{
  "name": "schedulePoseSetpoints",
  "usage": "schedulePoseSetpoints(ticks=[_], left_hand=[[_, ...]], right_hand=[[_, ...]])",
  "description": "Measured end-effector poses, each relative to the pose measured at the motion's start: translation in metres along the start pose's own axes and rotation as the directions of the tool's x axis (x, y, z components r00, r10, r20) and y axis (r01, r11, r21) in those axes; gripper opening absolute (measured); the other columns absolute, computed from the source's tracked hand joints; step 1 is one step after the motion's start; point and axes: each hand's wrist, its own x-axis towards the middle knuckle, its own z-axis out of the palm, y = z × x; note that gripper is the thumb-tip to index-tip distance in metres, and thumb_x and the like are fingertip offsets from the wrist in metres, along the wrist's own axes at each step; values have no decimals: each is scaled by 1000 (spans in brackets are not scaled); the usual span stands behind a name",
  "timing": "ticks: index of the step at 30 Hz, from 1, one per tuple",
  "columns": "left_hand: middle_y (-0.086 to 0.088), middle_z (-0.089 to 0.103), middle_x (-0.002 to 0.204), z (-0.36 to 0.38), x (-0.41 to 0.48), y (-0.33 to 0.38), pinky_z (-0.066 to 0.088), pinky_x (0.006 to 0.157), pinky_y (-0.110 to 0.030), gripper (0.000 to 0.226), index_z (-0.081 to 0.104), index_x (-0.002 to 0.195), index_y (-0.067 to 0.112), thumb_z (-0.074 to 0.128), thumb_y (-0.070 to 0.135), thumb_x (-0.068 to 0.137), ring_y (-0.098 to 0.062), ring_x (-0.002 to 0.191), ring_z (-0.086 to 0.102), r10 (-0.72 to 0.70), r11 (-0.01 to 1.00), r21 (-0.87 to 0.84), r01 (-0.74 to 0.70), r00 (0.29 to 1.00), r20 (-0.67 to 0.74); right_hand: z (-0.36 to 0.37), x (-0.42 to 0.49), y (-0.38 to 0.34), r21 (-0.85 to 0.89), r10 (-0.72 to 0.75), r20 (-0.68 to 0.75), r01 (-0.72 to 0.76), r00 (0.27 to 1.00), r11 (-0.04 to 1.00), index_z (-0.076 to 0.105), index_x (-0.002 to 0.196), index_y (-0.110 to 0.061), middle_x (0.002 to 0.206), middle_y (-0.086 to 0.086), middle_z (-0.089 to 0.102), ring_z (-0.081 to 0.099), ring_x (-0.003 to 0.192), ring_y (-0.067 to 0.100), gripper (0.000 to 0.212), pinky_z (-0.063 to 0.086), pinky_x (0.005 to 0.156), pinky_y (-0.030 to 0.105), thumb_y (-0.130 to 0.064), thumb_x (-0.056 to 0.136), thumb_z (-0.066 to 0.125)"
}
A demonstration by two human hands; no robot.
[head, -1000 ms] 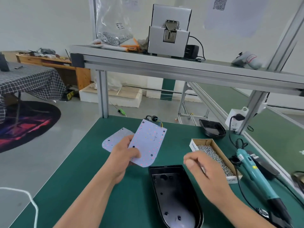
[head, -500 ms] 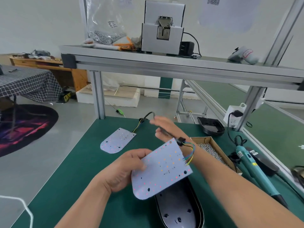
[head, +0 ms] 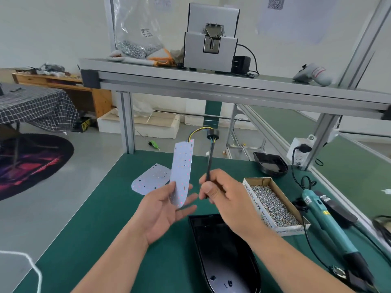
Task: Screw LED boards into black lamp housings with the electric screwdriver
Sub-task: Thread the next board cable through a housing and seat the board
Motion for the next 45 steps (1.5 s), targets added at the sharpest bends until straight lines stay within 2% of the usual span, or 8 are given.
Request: schedulePoseSetpoints(ticks=[7, 11, 14, 18, 23, 27, 36, 45], left_hand=[[-17, 68, 106, 2, -1, 0, 62, 91, -44, 34, 79, 109, 3, 55, 26, 99, -31, 99, 67, -8, 997, -79, 19, 990, 140], [-17, 75, 108, 1, 5, 2, 64, 68, -36, 40, 68, 123, -5, 60, 18, 90, -25, 86, 71, -21, 992, -124, 20, 1000, -9], [-8, 57, 77, 2, 3, 5, 51, 45, -25, 27, 69, 101, -3, 64, 15, 81, -16, 66, 46, -43, 987, -156, 33, 997, -67], [-6, 42, 75, 5, -7, 6, 29, 38, -15, 17, 62, 96, 0, 65, 11, 83, -9, 48, 37, -116, 991, -51, 124, 984, 133], [-6, 38, 79, 2, -12, 6, 33, 29, -16, 8, 69, 89, 2, 68, 8, 83, -9, 46, 36, -159, 983, -53, 176, 957, 245], [-6, 54, 82, 4, -9, 11, 32, 38, -13, 20, 71, 95, 1, 67, 14, 80, -7, 47, 45, -64, 983, -164, 85, 989, 131], [-10, 77, 124, 9, 3, -12, 64, 73, -41, 23, 63, 126, 5, 52, 16, 110, -24, 101, 77, 104, 980, 181, -78, 985, -140], [-10, 76, 122, 20, 1, -25, 65, 81, -49, 29, 61, 128, 11, 49, 34, 113, -34, 104, 77, 193, 911, 400, -102, 962, -195]], right_hand=[[11, 10, -9, -154, -126, 313, 181, 942, 971, 68, 102, -21, 98, -10, 71, 66, 90, 8, 7, 54, 85, 30, -22, 105, 62], [-2, 10, 9, -37, -89, 200, 98, 976, 994, 78, 111, -18, 116, -10, 73, 68, 111, 12, 19, 52, 97, 33, -13, 98, 64], [-17, 25, 38, -315, 26, -17, -30, 1000, 949, 70, 123, -14, 120, -6, 61, 61, 104, 8, 33, 45, 90, 25, -3, 96, 56], [-26, 49, 73, -729, 311, 128, -123, 942, 674, 34, 160, -20, 161, 9, 28, 36, 145, 22, 61, 37, 117, 32, -6, 102, 48], [-40, 55, 95, -842, 334, 136, -69, 933, 535, 58, 126, -12, 127, 12, 47, 54, 113, 35, 27, 52, 92, 45, -6, 103, 47], [-58, 47, 95, -900, 343, 14, -138, 939, 413, 56, 119, -18, 97, 6, 56, 57, 90, 32, 16, 47, 72, 41, -17, 109, 43], [-69, 11, 54, -297, 284, -231, -345, 931, 890, 64, 86, -31, 72, -13, 67, 53, 58, 3, 18, 41, 57, 19, -26, 103, 62], [-74, 7, 37, 159, 361, -325, -326, 874, 932, 63, 99, -31, 91, 10, 77, 75, 73, 31, 17, 53, 53, 35, -25, 111, 52]])
